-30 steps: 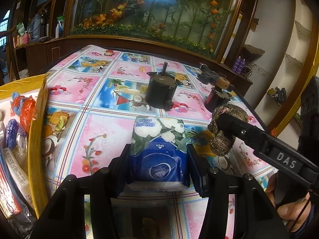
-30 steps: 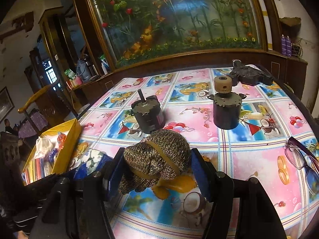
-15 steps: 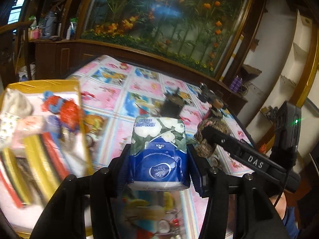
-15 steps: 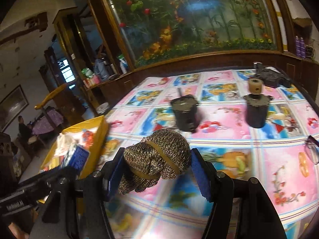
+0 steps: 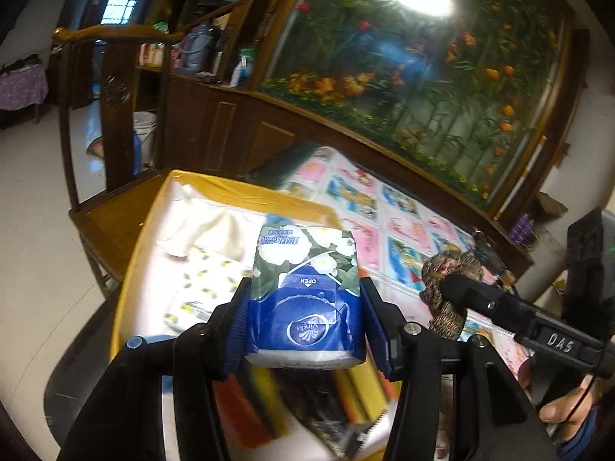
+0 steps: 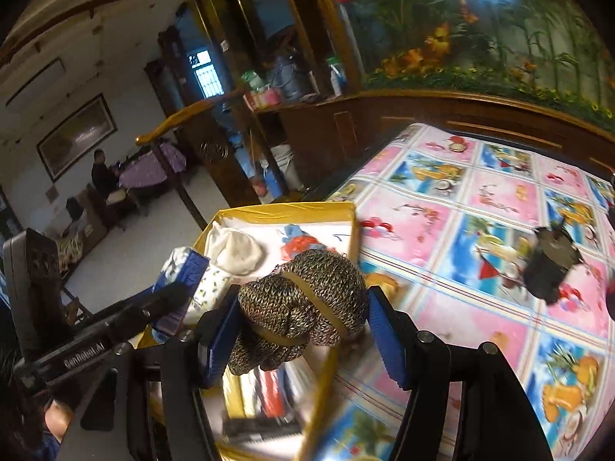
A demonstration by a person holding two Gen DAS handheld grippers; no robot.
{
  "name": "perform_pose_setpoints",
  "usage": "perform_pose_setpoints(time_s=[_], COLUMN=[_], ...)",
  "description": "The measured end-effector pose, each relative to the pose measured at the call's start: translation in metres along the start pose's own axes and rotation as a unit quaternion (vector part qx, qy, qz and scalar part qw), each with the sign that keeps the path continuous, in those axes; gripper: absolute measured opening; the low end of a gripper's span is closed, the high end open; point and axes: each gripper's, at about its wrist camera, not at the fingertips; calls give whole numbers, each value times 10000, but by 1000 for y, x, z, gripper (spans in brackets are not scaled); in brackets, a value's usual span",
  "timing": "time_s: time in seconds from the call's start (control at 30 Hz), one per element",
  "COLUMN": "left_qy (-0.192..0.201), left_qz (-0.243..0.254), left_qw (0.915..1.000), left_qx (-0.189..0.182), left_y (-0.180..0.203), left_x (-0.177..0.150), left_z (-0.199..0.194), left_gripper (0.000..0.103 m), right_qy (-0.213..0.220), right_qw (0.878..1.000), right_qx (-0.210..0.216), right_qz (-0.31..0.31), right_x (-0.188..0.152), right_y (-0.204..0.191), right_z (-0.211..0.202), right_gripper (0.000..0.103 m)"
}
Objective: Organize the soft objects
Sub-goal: 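Lower the Vinda packet and scrubber into the box and open both tools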
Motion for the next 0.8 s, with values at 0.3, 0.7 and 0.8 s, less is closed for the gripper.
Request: perform_pose_setpoints(time_s=[0.3, 0.7, 0.8], left_qy=[-436, -700, -717], left_qz=[-212, -242, -259], left_qw=[9987, 9972, 9970], left_qx=[139, 144, 119], left_y=[-27, -34, -35], left_x=[4, 6, 5], left_z=[31, 44, 45], left_gripper=[53, 54, 58], right_qy=[-824, -1277, -1319], right_qw=[9966, 9917, 9912], right_qx=[49, -89, -82], right_qz=[2, 112, 115], right_x=[31, 44, 44], right_y=[-18, -13, -14], right_z=[99, 163, 169], right_gripper=[69, 69, 70])
Point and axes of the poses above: each gripper's, at about its wrist camera, not at the fingertips, and z roughly the way its jaws point, y to its right, x to its top, and after that the axes turned 4 degrees about -z, right-handed
